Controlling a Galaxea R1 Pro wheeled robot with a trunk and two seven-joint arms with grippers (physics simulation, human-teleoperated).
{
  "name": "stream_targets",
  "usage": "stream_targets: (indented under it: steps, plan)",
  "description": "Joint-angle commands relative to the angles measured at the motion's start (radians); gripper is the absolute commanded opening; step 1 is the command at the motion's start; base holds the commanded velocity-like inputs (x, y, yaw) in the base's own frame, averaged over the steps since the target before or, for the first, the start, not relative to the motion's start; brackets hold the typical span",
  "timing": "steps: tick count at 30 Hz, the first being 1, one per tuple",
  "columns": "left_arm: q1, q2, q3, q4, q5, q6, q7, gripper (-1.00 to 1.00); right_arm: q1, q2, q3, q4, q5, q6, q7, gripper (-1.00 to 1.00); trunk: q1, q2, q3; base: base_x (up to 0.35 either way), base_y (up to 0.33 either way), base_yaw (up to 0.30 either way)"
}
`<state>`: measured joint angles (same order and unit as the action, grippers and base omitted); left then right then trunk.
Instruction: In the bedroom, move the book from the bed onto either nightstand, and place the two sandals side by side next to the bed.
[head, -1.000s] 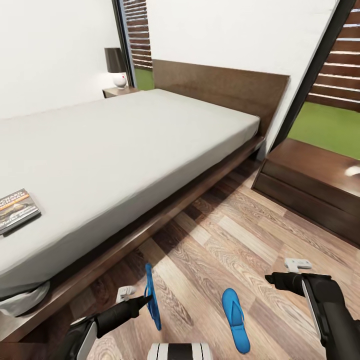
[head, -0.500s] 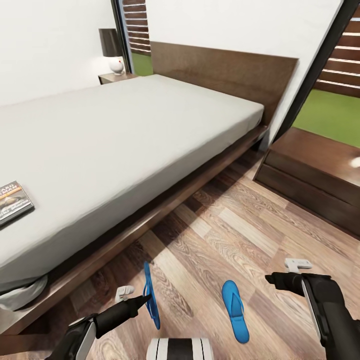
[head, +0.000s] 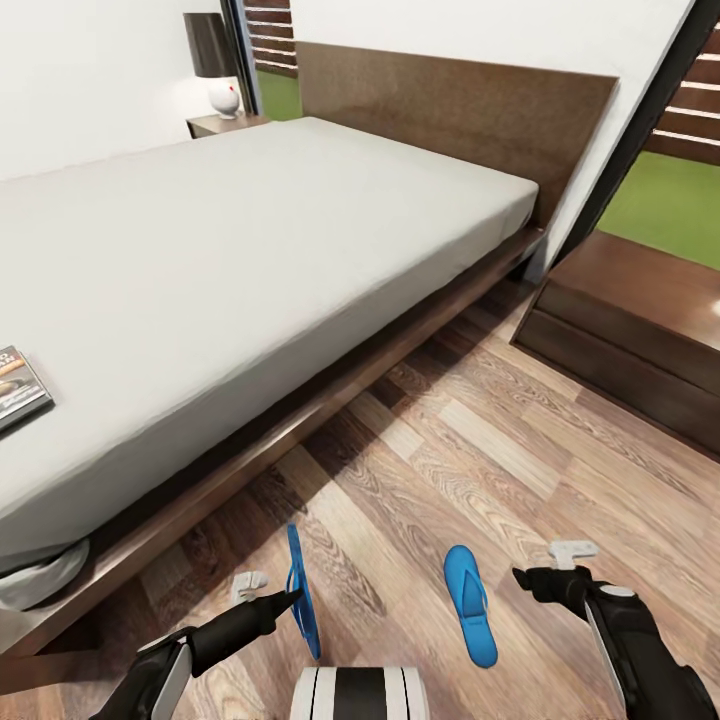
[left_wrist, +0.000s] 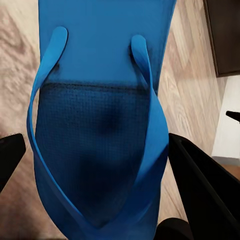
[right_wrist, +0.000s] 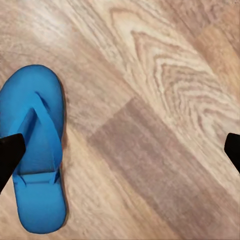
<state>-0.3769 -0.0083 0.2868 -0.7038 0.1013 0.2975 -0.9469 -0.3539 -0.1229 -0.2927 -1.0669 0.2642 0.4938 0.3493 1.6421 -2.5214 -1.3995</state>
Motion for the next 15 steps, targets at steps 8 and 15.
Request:
stream_targets:
  steps: [8, 15]
  plan:
    - [-0.001, 0.000, 0.006, -0.001, 0.003, 0.009, -0.004, -1.00, 0.000, 0.000, -0.002, -0.052, 0.010, -0.004, 0.012, 1.00, 0.001, -0.001, -0.012, 0.000, 0.000, 0.000]
    - [-0.001, 0.000, 0.005, 0.000, 0.003, 0.009, -0.004, -1.00, 0.000, 0.000, -0.002, -0.056, 0.010, -0.001, 0.013, 1.00, 0.001, -0.001, -0.012, 0.000, 0.000, 0.137]
